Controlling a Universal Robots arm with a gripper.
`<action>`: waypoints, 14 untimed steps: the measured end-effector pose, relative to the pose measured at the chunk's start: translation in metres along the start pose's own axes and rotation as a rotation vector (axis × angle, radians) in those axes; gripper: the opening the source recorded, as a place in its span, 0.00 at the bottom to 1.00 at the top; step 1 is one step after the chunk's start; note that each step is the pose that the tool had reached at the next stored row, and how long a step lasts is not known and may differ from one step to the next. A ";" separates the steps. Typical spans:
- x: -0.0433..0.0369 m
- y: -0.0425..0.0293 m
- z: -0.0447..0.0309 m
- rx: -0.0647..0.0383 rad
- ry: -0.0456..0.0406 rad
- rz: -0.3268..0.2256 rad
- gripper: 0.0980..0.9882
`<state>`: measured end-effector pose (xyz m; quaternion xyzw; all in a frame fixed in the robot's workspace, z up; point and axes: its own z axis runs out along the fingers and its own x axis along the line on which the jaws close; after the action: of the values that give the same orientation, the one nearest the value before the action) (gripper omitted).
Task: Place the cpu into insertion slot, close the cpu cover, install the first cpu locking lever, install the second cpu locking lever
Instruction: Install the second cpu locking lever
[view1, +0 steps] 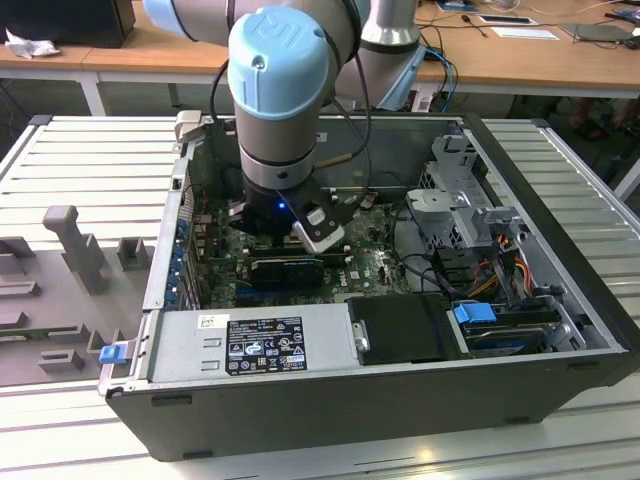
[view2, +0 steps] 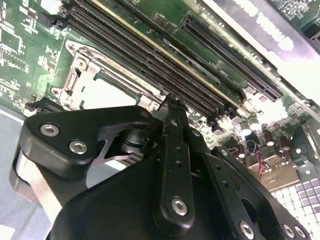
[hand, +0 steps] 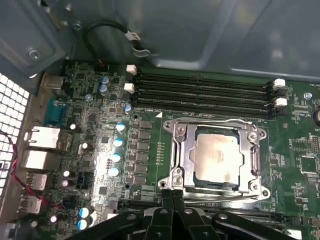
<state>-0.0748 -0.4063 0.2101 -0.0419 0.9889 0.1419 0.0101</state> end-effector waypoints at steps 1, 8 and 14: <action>0.0006 -0.0006 0.0006 -0.006 -0.0005 0.000 0.01; 0.0013 -0.0034 0.0098 -0.032 -0.0026 0.000 0.01; 0.0022 -0.0047 0.0150 -0.061 -0.0054 0.000 0.01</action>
<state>-0.0764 -0.4067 0.1943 -0.0416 0.9841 0.1723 0.0115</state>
